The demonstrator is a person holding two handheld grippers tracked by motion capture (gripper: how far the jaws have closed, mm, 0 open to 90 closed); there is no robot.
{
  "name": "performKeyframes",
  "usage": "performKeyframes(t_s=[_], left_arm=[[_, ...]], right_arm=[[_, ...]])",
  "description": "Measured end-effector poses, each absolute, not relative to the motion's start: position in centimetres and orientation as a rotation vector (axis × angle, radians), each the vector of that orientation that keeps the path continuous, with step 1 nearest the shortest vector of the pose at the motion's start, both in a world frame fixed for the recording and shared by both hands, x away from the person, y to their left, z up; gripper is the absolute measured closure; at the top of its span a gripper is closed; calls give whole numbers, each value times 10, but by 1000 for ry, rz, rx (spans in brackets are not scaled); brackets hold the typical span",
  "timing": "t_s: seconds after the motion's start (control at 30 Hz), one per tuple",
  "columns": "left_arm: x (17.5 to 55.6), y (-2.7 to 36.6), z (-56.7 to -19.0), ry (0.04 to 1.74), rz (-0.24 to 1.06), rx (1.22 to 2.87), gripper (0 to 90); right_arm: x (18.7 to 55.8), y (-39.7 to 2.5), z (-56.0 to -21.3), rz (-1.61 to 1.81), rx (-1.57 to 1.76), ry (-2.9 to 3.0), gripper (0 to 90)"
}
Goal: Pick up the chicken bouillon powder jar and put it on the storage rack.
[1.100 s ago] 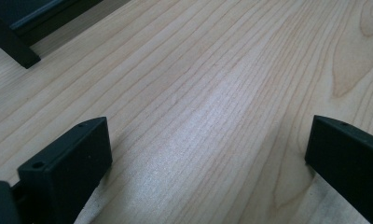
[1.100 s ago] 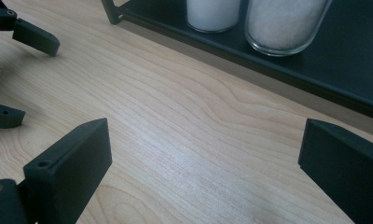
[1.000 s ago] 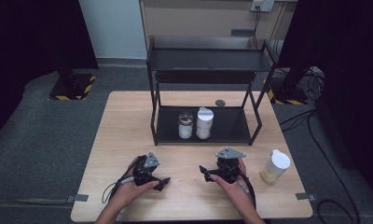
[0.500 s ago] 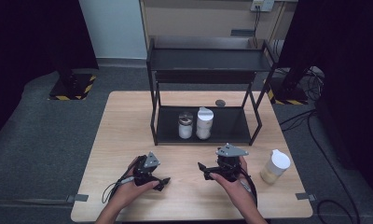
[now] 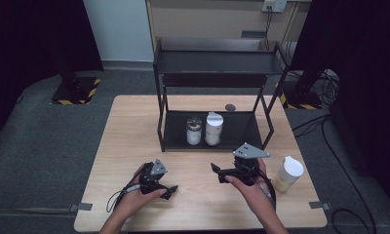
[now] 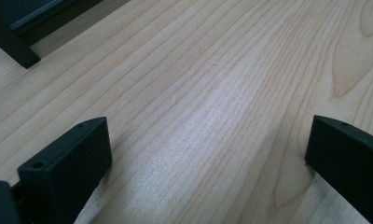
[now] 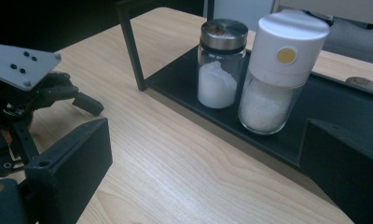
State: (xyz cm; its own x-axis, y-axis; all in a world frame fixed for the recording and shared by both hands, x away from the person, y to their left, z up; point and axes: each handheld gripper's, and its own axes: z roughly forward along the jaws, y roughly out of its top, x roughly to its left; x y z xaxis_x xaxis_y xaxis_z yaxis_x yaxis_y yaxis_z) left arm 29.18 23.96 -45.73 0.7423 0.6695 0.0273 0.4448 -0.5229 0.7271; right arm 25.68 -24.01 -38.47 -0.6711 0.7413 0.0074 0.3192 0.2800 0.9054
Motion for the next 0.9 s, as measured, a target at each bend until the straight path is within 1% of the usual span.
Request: performKeyframes(t_s=[0.4, 0.9], left_arm=[[292, 240, -457, 834, 396, 2208, 0], [292, 240, -457, 834, 396, 2208, 0]], right_arm=[[249, -250, -362, 1375, 911, 2113, 34], [244, -270, -343, 1392, 903, 2052, 34]])
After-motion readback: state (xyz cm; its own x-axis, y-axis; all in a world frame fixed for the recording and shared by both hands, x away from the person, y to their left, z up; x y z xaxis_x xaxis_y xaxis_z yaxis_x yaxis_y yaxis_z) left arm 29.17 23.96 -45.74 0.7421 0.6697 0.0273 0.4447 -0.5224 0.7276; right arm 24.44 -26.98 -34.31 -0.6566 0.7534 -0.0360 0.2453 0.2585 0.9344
